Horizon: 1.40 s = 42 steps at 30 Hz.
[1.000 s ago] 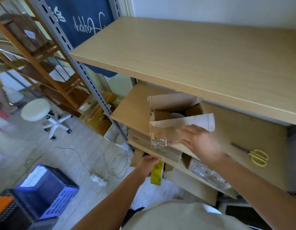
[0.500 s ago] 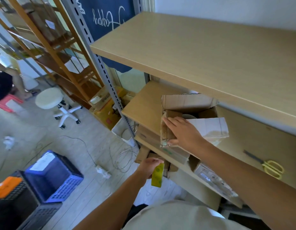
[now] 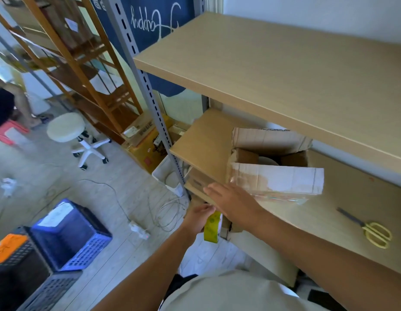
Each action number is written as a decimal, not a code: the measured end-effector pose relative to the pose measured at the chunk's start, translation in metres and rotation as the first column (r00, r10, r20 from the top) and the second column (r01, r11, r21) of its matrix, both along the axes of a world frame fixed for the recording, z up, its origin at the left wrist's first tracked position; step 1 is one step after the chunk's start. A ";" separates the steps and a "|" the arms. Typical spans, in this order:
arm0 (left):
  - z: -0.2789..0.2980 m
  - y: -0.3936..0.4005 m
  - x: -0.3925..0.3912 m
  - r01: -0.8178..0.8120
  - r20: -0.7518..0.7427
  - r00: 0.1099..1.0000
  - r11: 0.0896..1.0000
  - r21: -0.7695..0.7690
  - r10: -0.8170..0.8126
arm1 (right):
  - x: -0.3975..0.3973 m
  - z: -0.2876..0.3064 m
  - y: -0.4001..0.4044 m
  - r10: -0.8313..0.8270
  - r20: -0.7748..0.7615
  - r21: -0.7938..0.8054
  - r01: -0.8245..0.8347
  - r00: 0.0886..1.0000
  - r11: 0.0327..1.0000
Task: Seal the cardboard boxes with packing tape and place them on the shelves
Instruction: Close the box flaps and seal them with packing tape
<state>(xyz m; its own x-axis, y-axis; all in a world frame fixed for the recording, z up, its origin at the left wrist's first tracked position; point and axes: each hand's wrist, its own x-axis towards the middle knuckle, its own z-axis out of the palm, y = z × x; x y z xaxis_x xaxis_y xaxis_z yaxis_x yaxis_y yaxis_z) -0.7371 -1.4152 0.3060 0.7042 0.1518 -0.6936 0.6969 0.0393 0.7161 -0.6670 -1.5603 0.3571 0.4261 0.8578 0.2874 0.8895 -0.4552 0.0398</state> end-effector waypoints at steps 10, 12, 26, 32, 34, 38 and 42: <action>0.039 0.079 0.026 0.151 0.099 0.983 0.988 0.009 -0.152 | 0.020 0.009 0.090 -0.532 -0.538 -0.340 0.410 0.654 0.847; 0.043 0.098 0.034 0.188 0.120 0.975 0.982 0.001 -0.187 | 0.020 0.014 0.101 -0.547 -0.568 -0.259 0.497 0.615 0.828; 0.026 0.184 0.054 0.528 0.176 0.819 0.838 0.139 -0.546 | 0.005 0.013 0.171 -0.703 -0.586 -0.207 0.765 0.402 0.610; 0.015 0.187 0.087 0.460 0.091 0.878 0.882 0.104 -0.469 | 0.036 0.008 0.177 -0.705 -0.594 -0.211 0.771 0.387 0.601; 0.014 0.183 0.101 0.471 0.079 0.870 0.867 0.165 -0.487 | 0.050 0.007 0.178 -0.699 -0.610 -0.199 0.783 0.372 0.590; 0.007 0.174 0.127 0.452 0.033 0.865 0.807 0.381 -0.500 | 0.079 0.006 0.184 -0.679 -0.639 -0.214 0.764 0.362 0.609; -0.004 0.167 0.144 0.415 -0.012 0.897 0.831 0.370 -0.442 | 0.106 -0.004 0.184 -0.682 -0.675 -0.286 0.751 0.284 0.596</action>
<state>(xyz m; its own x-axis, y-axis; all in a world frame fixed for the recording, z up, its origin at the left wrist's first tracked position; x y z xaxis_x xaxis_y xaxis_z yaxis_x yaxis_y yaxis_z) -0.5932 -1.2481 0.3024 0.8011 0.0487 -0.5966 0.5313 -0.5169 0.6712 -0.5611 -1.3767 0.3534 0.9362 0.0983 -0.3374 -0.0656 -0.8943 -0.4427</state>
